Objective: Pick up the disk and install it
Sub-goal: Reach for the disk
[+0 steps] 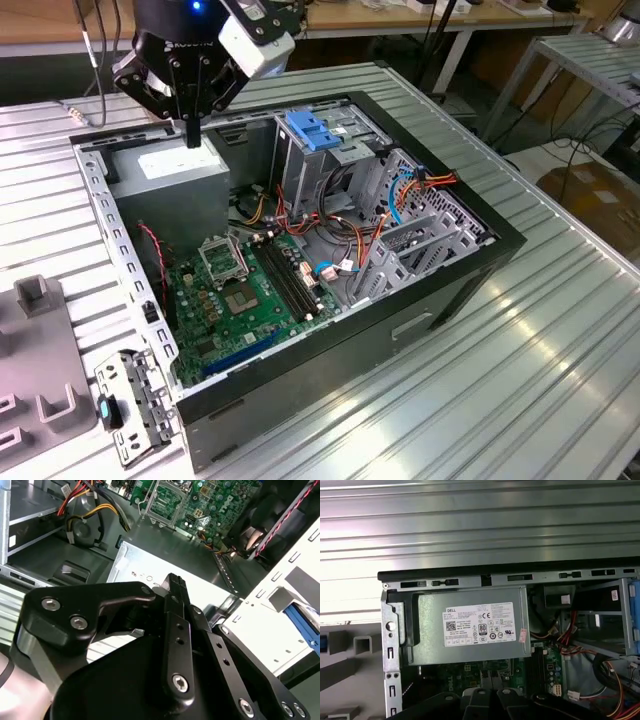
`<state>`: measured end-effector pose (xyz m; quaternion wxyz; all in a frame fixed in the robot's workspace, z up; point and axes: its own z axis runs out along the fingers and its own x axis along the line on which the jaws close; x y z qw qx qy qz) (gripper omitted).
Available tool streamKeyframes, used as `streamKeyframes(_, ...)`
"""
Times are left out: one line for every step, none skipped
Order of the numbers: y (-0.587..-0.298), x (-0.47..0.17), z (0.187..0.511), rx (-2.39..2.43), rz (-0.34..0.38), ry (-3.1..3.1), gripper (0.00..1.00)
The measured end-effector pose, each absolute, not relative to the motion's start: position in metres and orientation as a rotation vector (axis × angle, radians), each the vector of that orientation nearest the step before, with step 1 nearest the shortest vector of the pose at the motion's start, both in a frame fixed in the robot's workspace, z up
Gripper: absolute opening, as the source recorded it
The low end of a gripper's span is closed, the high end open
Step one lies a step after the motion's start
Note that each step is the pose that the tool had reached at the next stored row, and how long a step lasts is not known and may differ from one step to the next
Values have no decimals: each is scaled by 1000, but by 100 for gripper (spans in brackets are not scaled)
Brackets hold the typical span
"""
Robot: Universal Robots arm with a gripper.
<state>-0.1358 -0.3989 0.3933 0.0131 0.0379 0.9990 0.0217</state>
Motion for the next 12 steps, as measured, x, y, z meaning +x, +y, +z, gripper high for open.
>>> streamKeyframes(-399,-139,393,118,68,3112,11)
streamKeyframes(-399,-140,393,118,68,3113,11)
streamKeyframes(-399,-142,393,118,68,3112,11)
streamKeyframes(-399,-144,393,118,68,3113,11)
streamKeyframes(-399,-146,393,118,68,3113,11)
streamKeyframes(-399,-147,393,118,68,3113,11)
streamKeyframes(-399,-148,393,118,68,3112,11)
streamKeyframes(-399,-149,393,118,68,3112,11)
streamKeyframes(-399,-151,393,118,68,3112,11)
streamKeyframes(-399,-153,393,118,68,3112,11)
streamKeyframes(-399,-155,393,118,68,3112,11)
streamKeyframes(-399,-156,393,118,68,3112,11)
